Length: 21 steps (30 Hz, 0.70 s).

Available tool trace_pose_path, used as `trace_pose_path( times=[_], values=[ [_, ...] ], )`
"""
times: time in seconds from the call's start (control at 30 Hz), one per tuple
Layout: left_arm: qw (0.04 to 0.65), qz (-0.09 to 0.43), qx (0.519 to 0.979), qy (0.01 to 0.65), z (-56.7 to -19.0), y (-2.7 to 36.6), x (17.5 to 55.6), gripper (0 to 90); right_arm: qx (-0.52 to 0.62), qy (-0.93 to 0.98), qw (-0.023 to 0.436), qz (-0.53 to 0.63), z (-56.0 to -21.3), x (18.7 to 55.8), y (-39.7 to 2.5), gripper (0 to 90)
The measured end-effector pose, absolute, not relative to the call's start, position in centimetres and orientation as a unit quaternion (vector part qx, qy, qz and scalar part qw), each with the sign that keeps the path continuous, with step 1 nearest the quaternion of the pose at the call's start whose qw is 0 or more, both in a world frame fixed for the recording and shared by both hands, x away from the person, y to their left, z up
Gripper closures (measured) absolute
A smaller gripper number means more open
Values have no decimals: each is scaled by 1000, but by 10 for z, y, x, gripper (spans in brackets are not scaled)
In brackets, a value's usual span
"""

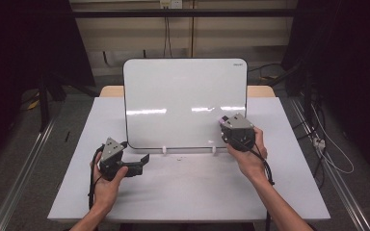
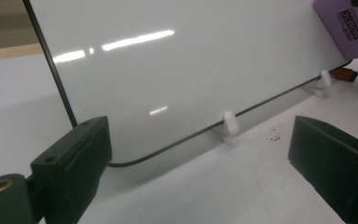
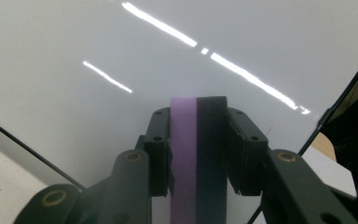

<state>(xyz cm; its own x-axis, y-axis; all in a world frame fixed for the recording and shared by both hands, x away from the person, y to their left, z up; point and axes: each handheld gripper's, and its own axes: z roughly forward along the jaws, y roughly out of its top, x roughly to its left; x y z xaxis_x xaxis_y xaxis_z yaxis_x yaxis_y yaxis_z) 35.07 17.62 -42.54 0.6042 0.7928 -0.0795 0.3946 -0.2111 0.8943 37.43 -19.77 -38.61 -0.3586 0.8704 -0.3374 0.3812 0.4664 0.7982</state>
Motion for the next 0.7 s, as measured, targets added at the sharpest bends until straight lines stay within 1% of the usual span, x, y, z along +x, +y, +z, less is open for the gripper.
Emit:
trace_pose_path(
  times=[0.13, 0.23, 0.3, 0.37, 0.43, 0.57, 0.63, 0.7],
  values=[
    [488, 204, 751, 395, -425, 177, 351, 59, 417, 762, 377, 320, -389, 377, -202, 550],
    [488, 205, 750, 397, -425, 178, 351, 59, 427, 758, 366, 331, -392, 376, -205, 431],
    [490, 205, 748, 399, -424, 179, 351, 60, 431, 749, 356, 355, -392, 374, -209, 328],
    [491, 205, 746, 400, -424, 179, 351, 61, 440, 739, 352, 369, -392, 372, -213, 292],
    [491, 204, 745, 402, -423, 180, 352, 64, 443, 734, 339, 389, -393, 371, -218, 218],
    [493, 208, 743, 402, -420, 180, 353, 64, 444, 729, 330, 403, -394, 368, -222, 144],
    [491, 209, 745, 401, -420, 181, 353, 64, 445, 728, 333, 402, -395, 367, -224, 103],
    [490, 212, 744, 403, -420, 182, 353, 64, 445, 727, 325, 408, -395, 366, -225, 99]
  ],
)
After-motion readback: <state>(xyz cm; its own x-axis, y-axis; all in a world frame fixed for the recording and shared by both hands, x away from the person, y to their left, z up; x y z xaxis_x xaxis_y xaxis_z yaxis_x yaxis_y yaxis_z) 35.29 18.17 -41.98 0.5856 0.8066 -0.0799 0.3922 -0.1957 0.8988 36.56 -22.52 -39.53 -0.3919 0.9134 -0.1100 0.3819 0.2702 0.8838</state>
